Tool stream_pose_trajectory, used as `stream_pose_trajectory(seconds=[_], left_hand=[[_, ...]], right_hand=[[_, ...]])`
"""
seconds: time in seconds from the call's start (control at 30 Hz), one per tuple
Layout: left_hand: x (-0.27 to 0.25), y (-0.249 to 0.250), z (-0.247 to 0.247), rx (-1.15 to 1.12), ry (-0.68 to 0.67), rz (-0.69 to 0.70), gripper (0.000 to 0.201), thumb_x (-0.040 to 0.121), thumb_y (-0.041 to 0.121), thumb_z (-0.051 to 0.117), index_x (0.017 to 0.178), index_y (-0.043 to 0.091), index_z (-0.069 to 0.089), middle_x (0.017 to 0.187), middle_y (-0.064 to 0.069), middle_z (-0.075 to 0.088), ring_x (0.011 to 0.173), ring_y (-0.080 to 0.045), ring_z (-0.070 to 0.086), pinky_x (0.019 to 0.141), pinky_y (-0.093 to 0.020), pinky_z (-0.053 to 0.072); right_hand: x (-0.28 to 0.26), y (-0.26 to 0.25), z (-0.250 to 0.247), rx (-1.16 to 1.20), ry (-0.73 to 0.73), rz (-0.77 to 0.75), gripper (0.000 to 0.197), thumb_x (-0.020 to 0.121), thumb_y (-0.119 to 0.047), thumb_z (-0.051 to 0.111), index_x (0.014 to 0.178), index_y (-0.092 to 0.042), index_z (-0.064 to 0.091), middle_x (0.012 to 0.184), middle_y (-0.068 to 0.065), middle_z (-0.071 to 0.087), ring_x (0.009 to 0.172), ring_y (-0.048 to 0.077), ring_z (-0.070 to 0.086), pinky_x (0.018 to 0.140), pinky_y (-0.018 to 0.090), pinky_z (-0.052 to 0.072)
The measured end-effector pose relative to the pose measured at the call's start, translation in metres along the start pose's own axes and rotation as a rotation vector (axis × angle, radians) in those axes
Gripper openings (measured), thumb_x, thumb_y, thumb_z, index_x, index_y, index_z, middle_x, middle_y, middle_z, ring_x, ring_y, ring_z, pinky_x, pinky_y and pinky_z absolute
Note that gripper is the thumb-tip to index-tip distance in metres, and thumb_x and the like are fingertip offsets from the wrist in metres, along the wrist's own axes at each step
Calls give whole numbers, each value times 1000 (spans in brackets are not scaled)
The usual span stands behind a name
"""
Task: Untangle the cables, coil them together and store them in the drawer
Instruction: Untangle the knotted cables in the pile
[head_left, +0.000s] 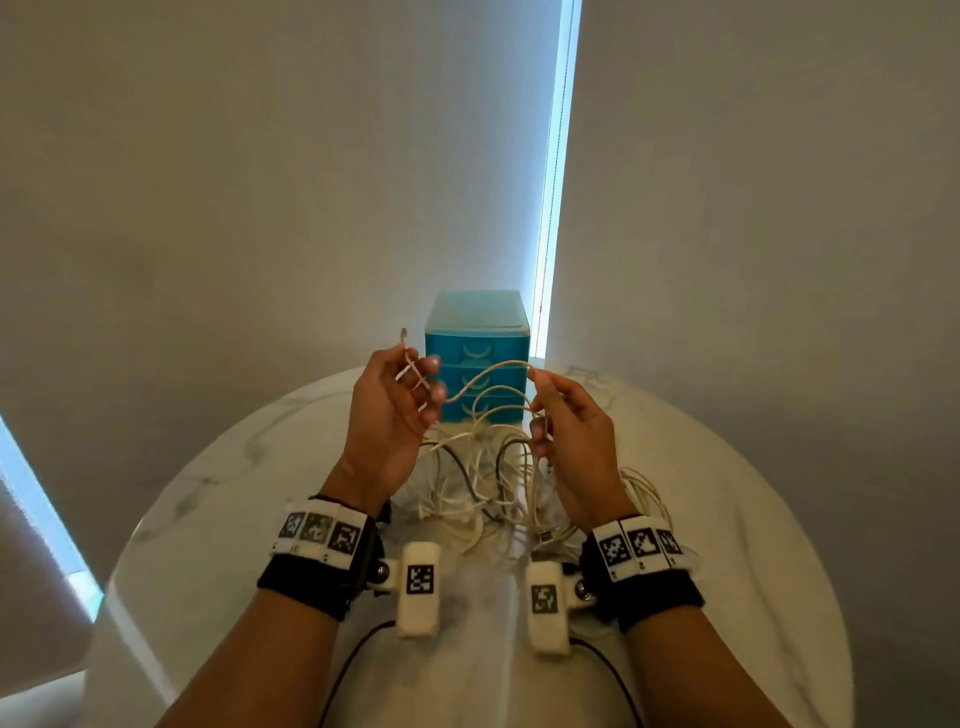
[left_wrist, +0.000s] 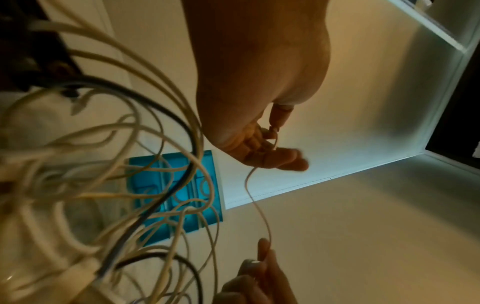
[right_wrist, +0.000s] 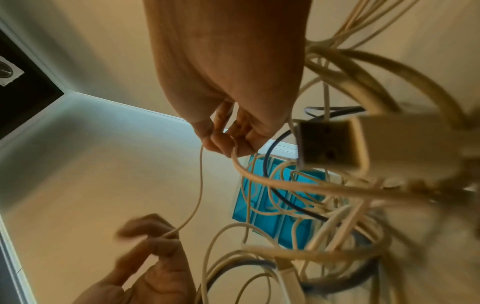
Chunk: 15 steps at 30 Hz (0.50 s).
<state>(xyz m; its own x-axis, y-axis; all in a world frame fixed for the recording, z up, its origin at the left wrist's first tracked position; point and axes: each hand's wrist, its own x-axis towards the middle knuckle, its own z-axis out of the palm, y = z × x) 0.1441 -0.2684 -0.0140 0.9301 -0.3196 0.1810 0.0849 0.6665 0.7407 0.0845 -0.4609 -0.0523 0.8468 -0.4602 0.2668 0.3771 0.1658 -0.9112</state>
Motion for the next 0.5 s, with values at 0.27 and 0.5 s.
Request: stream_pose_trajectory(seconds=[0.27,0.5], left_hand=[[-12,-11,-6,732,-75,51,56,95,72,55,125,26,67,61,13,45,49,-4,36,47,-19,33],[-10,-18,-8,783,46,235,20,106,38,64,101,21,74,57,17,59,49,2,51,49,-11,40]], right_hand=[[-9,-10,8,-110,-186,38,21,102,-31,72,111,-14,81,77,0,59,56,11,47,48,23,39],[-18,-13,6,-83,-317,105,24,100,-21,74,120,-9,77,91,8,75,78,18,67,73,29,60]])
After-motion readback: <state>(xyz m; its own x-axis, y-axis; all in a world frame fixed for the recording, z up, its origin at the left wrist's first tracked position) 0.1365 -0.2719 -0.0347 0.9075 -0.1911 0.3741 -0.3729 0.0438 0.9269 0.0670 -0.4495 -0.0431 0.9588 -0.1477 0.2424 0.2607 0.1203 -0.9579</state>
